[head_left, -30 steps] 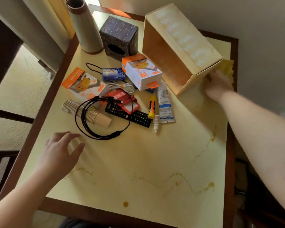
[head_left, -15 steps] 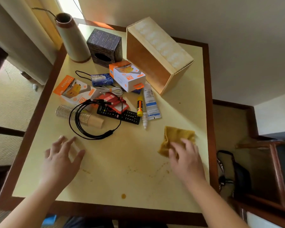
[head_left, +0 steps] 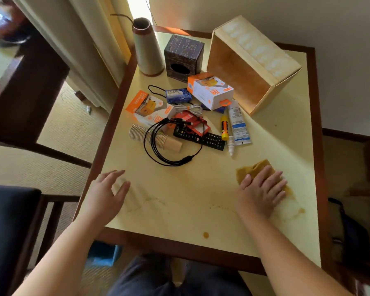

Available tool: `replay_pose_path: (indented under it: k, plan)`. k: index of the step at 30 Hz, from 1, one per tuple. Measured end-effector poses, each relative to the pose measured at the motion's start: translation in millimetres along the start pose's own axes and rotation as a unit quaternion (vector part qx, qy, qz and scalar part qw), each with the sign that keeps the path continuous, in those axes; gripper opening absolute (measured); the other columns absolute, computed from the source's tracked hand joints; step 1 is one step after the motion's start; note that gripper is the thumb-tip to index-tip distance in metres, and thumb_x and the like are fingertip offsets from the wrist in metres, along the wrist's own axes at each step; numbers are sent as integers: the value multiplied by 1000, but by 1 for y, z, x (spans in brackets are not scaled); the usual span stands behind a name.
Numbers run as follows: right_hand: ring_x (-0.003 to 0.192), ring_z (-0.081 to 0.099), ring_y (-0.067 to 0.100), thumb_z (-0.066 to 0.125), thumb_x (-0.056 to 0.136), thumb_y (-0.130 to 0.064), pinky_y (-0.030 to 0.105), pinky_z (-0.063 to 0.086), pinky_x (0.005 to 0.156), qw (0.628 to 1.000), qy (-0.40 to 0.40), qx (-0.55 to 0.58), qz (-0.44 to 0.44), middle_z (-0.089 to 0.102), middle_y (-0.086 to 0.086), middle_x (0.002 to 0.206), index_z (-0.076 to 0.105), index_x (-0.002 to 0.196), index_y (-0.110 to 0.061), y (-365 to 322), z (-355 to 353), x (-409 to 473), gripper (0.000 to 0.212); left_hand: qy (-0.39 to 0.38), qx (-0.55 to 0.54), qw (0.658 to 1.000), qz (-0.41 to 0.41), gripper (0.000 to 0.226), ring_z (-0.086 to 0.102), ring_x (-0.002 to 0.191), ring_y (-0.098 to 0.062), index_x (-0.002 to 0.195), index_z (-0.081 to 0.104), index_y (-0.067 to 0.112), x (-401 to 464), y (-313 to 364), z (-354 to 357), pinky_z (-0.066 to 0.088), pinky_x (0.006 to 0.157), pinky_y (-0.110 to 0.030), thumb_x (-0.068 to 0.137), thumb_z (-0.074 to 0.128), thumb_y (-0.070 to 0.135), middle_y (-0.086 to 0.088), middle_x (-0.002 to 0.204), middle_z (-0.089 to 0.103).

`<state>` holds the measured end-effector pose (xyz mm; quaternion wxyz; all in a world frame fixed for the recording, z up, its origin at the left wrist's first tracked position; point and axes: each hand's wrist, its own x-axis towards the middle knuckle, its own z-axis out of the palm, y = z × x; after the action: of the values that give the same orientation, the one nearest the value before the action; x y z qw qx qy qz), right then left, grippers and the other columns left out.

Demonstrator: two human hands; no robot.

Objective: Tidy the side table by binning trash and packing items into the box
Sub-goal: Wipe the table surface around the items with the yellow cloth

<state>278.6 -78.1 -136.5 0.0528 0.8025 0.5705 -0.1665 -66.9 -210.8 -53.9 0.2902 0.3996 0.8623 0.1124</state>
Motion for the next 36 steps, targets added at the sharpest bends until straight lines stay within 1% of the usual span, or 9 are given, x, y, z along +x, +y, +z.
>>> replay_pose_path:
  k: [7, 13, 19, 21, 23, 26, 30, 32, 36]
  plan:
    - [156, -16, 43, 8, 106, -49, 54, -10, 126, 968, -47, -41, -244, -23, 21, 168, -15, 163, -14, -97, 52, -119, 71, -16, 38, 999, 18, 51, 35, 149, -22, 152, 49, 31, -29, -72, -3, 33, 121, -46, 103, 54, 44, 5, 159, 42]
    - [152, -34, 35, 22, 106, -43, 55, -13, 126, 823, -139, -118, -537, -35, 10, 166, -19, 162, -35, -165, 69, -173, 70, -8, -10, 1000, 12, 53, 39, 144, -20, 153, 45, 27, -47, -109, -11, 31, 119, -38, 102, 59, 30, 4, 159, 44]
    - [153, -34, 29, 22, 102, -45, 48, -21, 124, 745, -129, -199, -624, -37, 3, 166, -17, 159, -49, -279, 73, -149, 69, -9, -19, 1000, -14, 54, 42, 141, -14, 152, 46, 29, -60, -141, -42, 38, 115, -34, 101, 60, 40, 10, 154, 46]
    - [153, -33, 29, 19, 104, -45, 47, -20, 124, 767, -130, -214, -591, -38, 3, 165, -17, 159, -48, -312, 65, -133, 66, -9, -11, 1000, -19, 51, 43, 139, -14, 150, 47, 32, -61, -149, -54, 39, 113, -34, 102, 59, 42, 12, 152, 48]
    - [154, -29, 32, 15, 104, -46, 49, -17, 126, 825, -124, -189, -519, -36, 6, 166, -16, 160, -45, -326, 65, -132, 64, -3, 4, 1000, -14, 50, 45, 136, -13, 149, 47, 34, -60, -153, -65, 41, 112, -35, 102, 58, 43, 12, 149, 50]
    - [155, -25, 37, 14, 104, -46, 54, -13, 126, 867, -118, -137, -465, -33, 12, 167, -19, 161, -38, -298, 75, -178, 66, 16, -15, 1000, 1, 49, 45, 134, -12, 149, 47, 34, -57, -149, -78, 40, 109, -31, 102, 58, 44, 13, 147, 51]
    - [152, -35, 29, 27, 104, -43, 50, -20, 124, 740, -180, -186, -621, -39, 3, 165, -19, 160, -42, -185, 76, -231, 73, 14, -21, 999, 36, 49, 45, 137, -13, 150, 46, 33, -44, -133, -76, 41, 110, -34, 103, 54, 45, 11, 149, 50]
    - [151, -38, 24, 28, 104, -43, 47, -20, 123, 730, -177, -210, -626, -40, -4, 164, -21, 158, -47, -152, 64, -196, 73, -3, -22, 998, 55, 49, 43, 137, -13, 151, 45, 34, -37, -123, -67, 40, 110, -33, 104, 54, 44, 11, 150, 50]
    - [151, -37, 28, 10, 102, -46, 53, -7, 127, 875, -120, -157, -443, -40, 1, 164, -31, 155, -44, -150, 48, -160, 67, -40, -1, 996, 85, 51, 37, 145, -15, 152, 42, 37, -26, -97, -43, 37, 116, -37, 104, 54, 45, 10, 156, 44]
